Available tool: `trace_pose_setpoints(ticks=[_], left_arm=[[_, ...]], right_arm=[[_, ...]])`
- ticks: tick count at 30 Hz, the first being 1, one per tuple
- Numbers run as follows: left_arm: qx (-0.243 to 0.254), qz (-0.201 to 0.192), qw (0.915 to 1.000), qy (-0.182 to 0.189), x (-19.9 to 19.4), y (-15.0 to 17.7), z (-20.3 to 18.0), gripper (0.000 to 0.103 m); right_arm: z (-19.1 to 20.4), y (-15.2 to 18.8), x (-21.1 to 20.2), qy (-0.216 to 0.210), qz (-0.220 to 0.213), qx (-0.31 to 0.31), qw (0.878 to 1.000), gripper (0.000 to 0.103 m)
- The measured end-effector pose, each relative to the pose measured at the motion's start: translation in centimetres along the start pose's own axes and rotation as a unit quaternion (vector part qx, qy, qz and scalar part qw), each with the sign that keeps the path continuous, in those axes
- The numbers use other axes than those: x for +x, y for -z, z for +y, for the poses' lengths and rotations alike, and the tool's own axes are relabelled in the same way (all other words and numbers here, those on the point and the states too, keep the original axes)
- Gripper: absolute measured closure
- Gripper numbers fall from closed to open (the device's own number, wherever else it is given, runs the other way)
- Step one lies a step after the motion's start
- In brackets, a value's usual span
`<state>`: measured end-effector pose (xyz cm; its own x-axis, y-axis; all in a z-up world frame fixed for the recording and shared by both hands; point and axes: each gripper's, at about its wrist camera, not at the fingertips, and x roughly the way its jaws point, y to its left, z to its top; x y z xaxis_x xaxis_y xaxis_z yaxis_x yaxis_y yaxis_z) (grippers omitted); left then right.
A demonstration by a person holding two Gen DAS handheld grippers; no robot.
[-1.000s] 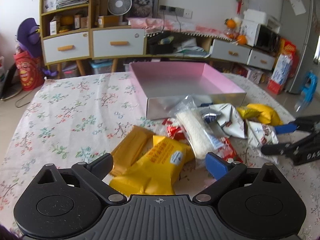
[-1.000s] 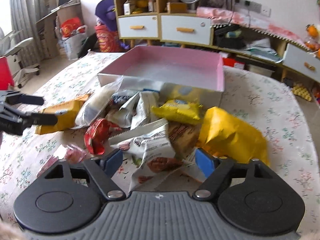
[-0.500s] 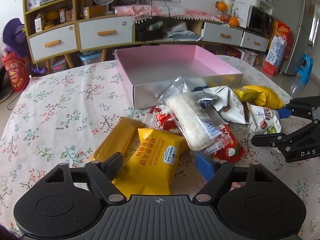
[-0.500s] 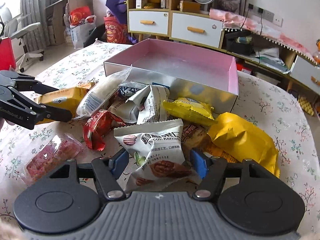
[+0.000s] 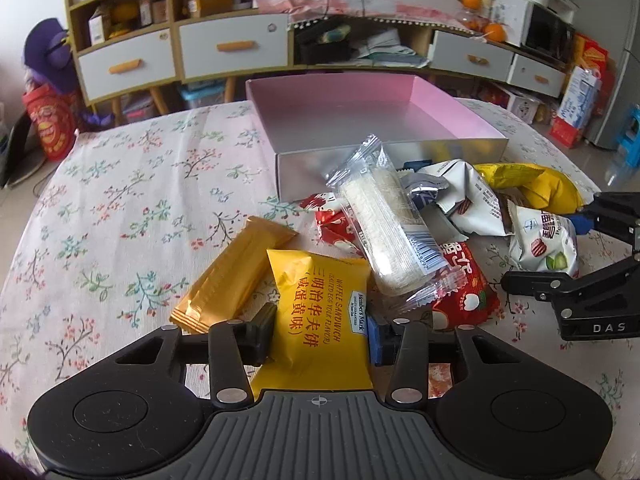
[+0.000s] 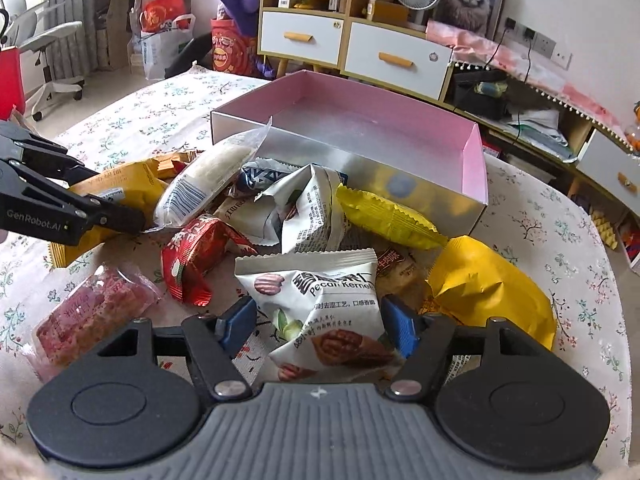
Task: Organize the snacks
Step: 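Grasp the yellow sandwich-cake pack with left gripper while right grasps white pecan bag, then carry both packs into the pink box and open both grippers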
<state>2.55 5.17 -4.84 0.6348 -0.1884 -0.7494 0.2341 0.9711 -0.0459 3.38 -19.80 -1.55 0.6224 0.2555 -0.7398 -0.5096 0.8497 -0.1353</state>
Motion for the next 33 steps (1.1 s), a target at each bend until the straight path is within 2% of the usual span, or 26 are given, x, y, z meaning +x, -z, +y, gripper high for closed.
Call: trace_pose_setpoints(ticks=[2,4,12,14,25,33], left_arm=[[-0.008,0.007,0.9999,-0.003,0.0,-0.2,0.0,0.063],[-0.019,0.012,0.9997,-0.004,-0.2,-0.3,0.0,0.063],[-0.056,0.012,0.9983,-0.014,-1.8,-0.8,0.7,0.064],[-0.066,0.005,0.9976,-0.018,-2.6,-1.1,0.9,0.064],[-0.089,-0.036,0.9951,-0.024,-4.6,-3.8,0.4,0.064],[-0.078,-0.046,0.9959,-0.005,-3.3,-7.1,-1.3,0.064]], right_arm=[[0.0,-0.1,0.0,0.011,0.0,-0.004,1.0,0.05],[-0.2,-0.2,-0.2,0.016,-0.001,0.001,1.0,0.055],[-0.5,-0.6,-0.7,0.001,-0.004,0.03,1.0,0.062],[-0.5,-0.8,-1.0,-0.007,-0.009,0.037,0.999,0.067],[-1.0,-3.0,-2.5,-0.037,-0.046,0.091,0.994,0.068],[-4.0,-4.8,-1.1,-0.024,-0.047,0.153,0.987,0.068]])
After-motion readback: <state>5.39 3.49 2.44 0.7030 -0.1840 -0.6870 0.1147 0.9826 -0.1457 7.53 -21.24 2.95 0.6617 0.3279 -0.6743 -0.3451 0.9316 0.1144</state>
